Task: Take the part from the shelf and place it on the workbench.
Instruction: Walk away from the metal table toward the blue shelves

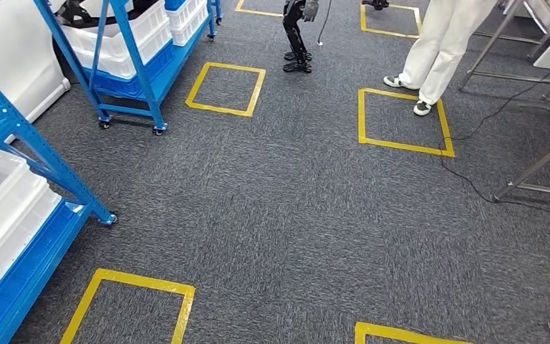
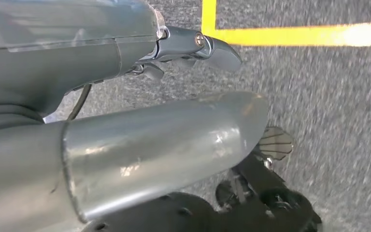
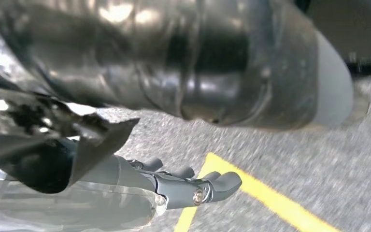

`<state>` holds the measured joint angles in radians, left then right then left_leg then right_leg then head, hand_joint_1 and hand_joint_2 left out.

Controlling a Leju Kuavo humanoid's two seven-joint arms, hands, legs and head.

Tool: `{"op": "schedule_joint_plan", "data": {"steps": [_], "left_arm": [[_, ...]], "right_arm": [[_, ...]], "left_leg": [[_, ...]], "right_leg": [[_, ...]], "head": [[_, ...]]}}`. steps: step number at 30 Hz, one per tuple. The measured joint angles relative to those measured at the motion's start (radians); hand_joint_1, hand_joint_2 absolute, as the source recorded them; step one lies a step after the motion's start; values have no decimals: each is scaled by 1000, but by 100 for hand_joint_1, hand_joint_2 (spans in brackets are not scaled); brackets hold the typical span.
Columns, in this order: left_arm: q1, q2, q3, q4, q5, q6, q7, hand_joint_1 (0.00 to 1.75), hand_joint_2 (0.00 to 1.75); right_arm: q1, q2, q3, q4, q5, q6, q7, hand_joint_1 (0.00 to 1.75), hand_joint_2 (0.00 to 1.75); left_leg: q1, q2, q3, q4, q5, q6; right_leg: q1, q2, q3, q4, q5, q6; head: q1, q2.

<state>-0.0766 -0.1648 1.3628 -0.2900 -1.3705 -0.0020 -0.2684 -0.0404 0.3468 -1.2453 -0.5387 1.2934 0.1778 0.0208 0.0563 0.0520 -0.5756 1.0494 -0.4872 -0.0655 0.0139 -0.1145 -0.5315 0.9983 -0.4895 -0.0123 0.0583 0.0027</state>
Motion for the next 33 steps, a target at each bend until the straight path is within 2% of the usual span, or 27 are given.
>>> {"op": "schedule_joint_plan", "data": {"steps": [1,3,4,6,7,8,9,10,11,12,14,15,16,17,19,20,21,23,24,25,26,27,28,30,31,33], "left_arm": [[-2,-4,-2,0,-3,12,-4,0,0],[-3,-7,-9,-2,-12,44,-9,0,0],[-3,-7,-13,-5,-18,65,-11,0,0],[-4,-7,-20,-13,-28,98,-10,0,0],[-6,-7,-23,-18,-30,111,-10,0,0],[-8,-7,-26,-23,-32,120,-13,0,0],[-10,-8,-29,-27,-33,125,-17,0,0],[-11,-8,-32,-31,-33,128,-22,0,0],[-11,-8,-35,-34,-34,129,-27,0,0],[-11,-8,-38,-37,-35,129,-32,0,0],[-10,-11,-43,-40,-37,127,-38,0,0],[-11,-14,-44,-41,-38,127,-40,0,0],[-11,-16,-46,-42,-40,126,-42,0,0],[-11,-18,-46,-42,-41,127,-41,0,0],[-7,-19,-47,-44,-44,129,-39,0,0],[-6,-20,-47,-45,-44,131,-37,0,0],[-5,-20,-47,-47,-44,133,-35,0,0],[-8,-20,-49,-49,-46,135,-33,0,0],[-9,-21,-50,-50,-46,136,-31,0,0],[-10,-21,-51,-50,-46,135,-31,0,0],[-10,-21,-51,-50,-45,133,-29,0,0],[-9,-20,-52,-51,-45,131,-28,0,0],[-9,-20,-52,-51,-44,129,-26,0,0],[-9,-18,-52,-54,-43,125,-24,0,0],[-10,-18,-52,-55,-43,122,-23,0,0],[-10,-18,-52,-57,-41,119,-22,0,0]], "right_arm": [[-1,-2,-1,2,-4,-2,-4,0,0],[-7,-1,-3,10,-20,-12,-14,0,0],[-10,1,-4,15,-30,-17,-20,0,0],[-13,3,-6,30,-44,-24,-30,0,0],[-13,4,-8,38,-48,-25,-33,0,0],[-13,4,-9,46,-52,-27,-35,0,0],[-13,4,-10,52,-55,-30,-35,0,0],[-13,4,-11,58,-58,-34,-35,0,0],[-14,4,-11,63,-61,-37,-35,0,0],[-14,4,-11,67,-64,-39,-35,0,0],[-15,3,-12,72,-68,-41,-35,0,0],[-15,3,-13,74,-68,-42,-35,0,0],[-16,3,-14,75,-69,-42,-35,0,0],[-18,2,-15,76,-69,-42,-35,0,0],[-23,5,-16,80,-70,-42,-35,0,0],[-25,6,-16,82,-70,-42,-35,0,0],[-25,7,-16,85,-70,-42,-36,0,0],[-24,8,-16,89,-70,-42,-37,0,0],[-23,8,-16,91,-70,-43,-37,0,0],[-22,8,-16,94,-70,-44,-36,0,0],[-22,8,-17,97,-70,-47,-35,0,0],[-22,8,-17,99,-70,-51,-34,0,0],[-23,8,-17,102,-70,-55,-33,0,0],[-24,9,-17,105,-70,-59,-31,0,0],[-24,9,-17,107,-70,-60,-30,0,0],[-25,9,-17,108,-70,-61,-29,0,0]], "left_leg": [[-1,6,0,-4,-1,8],[-7,-12,-7,8,-5,36],[-10,-24,-11,15,-6,50],[-16,-43,-16,14,-1,61],[-20,-53,-19,14,2,67],[-24,-63,-23,13,5,72],[-29,-76,-27,13,8,76],[-34,-89,-30,13,10,79],[-38,-103,-32,13,12,82],[-41,-118,-33,13,14,84],[-42,-144,-34,13,19,84],[-42,-157,-35,12,22,82],[-42,-167,-36,10,25,78],[-42,-176,-37,8,29,73],[-43,-190,-40,2,36,62],[-45,-179,-44,7,29,59],[-48,-156,-55,28,10,57],[-52,-94,-96,127,-59,52],[-51,-75,-118,186,-92,48],[-51,-64,-129,229,-111,45],[-51,-60,-125,241,-112,42],[-51,-58,-99,210,-94,42],[-52,-54,-56,147,-66,44],[-57,-40,24,13,-29,58],[-59,-35,44,-24,-22,67],[-62,-37,48,-41,-17,79]], "right_leg": [[0,-7,-6,19,-13,7],[-4,-18,-8,35,-24,13],[-10,-10,-8,43,-34,16],[-20,41,-26,96,-81,21],[-23,74,-50,152,-120,20],[-23,94,-80,219,-158,16],[-21,103,-111,284,-185,11],[-17,107,-132,325,-195,4],[-11,111,-136,330,-185,-4],[-5,116,-120,295,-156,-14],[7,154,-55,156,-83,-33],[12,173,-29,99,-57,-40],[15,186,-14,65,-44,-44],[18,187,-10,54,-40,-45],[14,164,-7,39,-28,-45],[11,154,-5,27,-20,-47],[7,142,-4,14,-11,-49],[6,120,-8,4,-2,-53],[7,108,-12,6,0,-54],[8,96,-15,8,0,-54],[9,85,-19,10,0,-54],[10,77,-21,14,0,-54],[10,70,-23,18,-1,-53],[12,59,-27,27,-2,-50],[13,56,-28,30,-2,-46],[12,53,-29,31,0,-37]], "head": [[0,0],[2,0],[2,0],[2,0],[2,0],[2,0],[2,0],[2,0],[2,0],[2,0],[2,0],[2,0],[2,0],[2,0],[2,0],[2,0],[1,0],[0,0],[0,0],[0,0],[0,0],[0,0],[0,0],[0,0],[0,0],[0,0]]}}
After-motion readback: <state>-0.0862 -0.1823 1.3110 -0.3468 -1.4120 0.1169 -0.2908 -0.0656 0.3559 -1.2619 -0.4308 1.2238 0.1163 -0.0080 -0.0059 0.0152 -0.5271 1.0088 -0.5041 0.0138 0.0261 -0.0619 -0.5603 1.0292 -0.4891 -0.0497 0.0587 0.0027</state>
